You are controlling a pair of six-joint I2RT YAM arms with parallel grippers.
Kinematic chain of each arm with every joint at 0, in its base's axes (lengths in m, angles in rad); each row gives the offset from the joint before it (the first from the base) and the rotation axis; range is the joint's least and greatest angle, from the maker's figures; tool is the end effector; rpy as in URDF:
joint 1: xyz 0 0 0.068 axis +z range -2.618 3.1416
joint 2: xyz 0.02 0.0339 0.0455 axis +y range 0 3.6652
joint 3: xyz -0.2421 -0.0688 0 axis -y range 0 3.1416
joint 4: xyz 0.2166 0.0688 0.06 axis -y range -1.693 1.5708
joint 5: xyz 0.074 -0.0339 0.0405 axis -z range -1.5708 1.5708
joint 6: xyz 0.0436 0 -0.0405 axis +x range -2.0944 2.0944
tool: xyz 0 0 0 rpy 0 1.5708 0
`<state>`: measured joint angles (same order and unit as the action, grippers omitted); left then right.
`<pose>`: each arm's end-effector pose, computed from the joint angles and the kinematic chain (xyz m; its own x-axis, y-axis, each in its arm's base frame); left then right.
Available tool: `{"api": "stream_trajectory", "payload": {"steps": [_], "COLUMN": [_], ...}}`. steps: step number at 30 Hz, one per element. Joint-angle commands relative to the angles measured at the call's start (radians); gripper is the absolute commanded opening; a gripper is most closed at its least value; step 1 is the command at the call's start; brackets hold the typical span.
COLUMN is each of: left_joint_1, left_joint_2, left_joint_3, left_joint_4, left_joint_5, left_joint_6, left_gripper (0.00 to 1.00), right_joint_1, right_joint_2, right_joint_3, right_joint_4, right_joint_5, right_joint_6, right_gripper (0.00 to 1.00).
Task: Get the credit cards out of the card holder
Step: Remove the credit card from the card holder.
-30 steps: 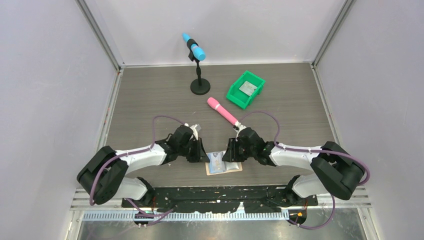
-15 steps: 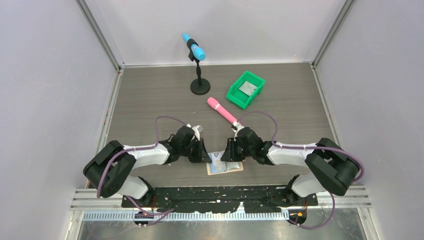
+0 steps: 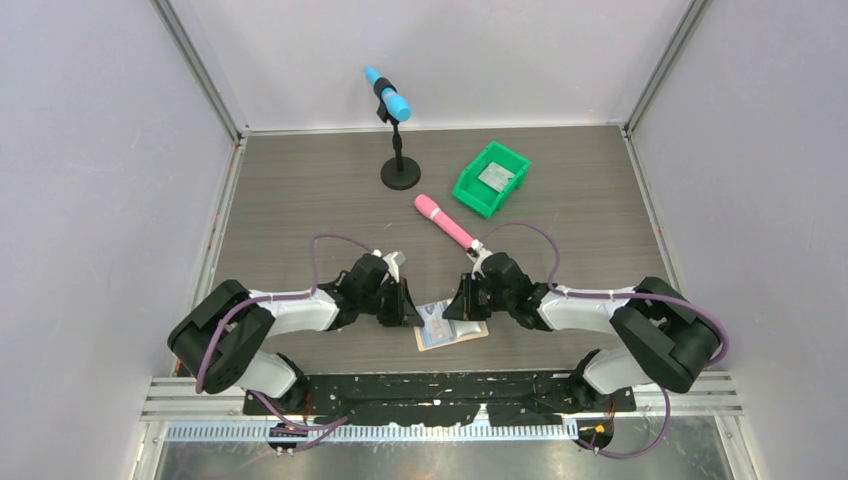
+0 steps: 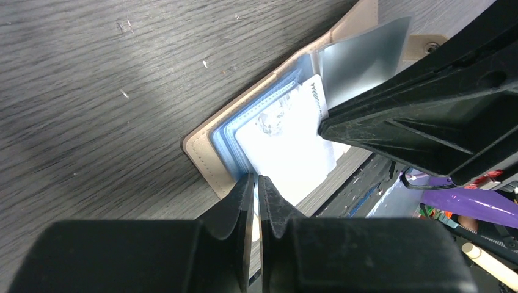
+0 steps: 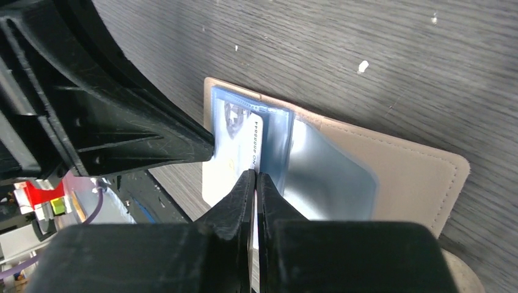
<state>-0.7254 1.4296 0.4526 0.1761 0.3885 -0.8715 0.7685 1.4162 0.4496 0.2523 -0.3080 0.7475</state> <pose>0.1660 -0.1692 0.1251 -0.9667 -0.0895 -0.2399 0.1111 0.6977 -0.7078 0.1651 0.1780 0.1329 -0.9076 0.0236 -0.4191 -0.2864 0.6952 0.6593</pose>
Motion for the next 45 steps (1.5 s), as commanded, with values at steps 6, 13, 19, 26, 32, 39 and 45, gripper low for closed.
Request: {"api": "stream_trajectory", "payload": {"steps": [6,13,19,26,32,39,45], "left_joint_1": [-0.005,-0.005,-0.005,-0.005,-0.005,-0.005,-0.005], "left_joint_2": [0.012,0.013,0.012,0.009,-0.017,-0.014,-0.048], "left_joint_3": [-0.039,-0.046,-0.045,-0.026,0.002,0.021,0.054], "left_joint_4": [-0.027,-0.031,-0.033,-0.049,-0.084,-0.101,-0.148], "left_joint_5": [-0.051,-0.057,-0.056,-0.046,-0.043,-0.043,-0.026], "left_joint_6": [0.018,0.023,0.025,0.032,0.043,0.051,0.056], "left_gripper": [0.1,0.1,0.1,0.11,0.12,0.13,0.2], "right_joint_1": [-0.028,-0.051,-0.074,-0.125,-0.168,-0.188,-0.202], "right_joint_2": [-0.07,-0.097,-0.137,-0.207,-0.287,-0.376,-0.438], "right_joint_3": [-0.031,-0.049,-0.051,-0.06,-0.057,-0.04,-0.034], "right_joint_4": [0.042,0.032,0.005,-0.057,-0.122,-0.215,-0.245], "right_joint_5": [-0.027,-0.041,-0.055,-0.06,-0.077,-0.046,-0.034], "right_joint_6": [0.001,0.002,-0.008,-0.027,-0.046,-0.061,-0.068], "right_gripper": [0.05,0.05,0.05,0.05,0.05,0.05,0.05]}}
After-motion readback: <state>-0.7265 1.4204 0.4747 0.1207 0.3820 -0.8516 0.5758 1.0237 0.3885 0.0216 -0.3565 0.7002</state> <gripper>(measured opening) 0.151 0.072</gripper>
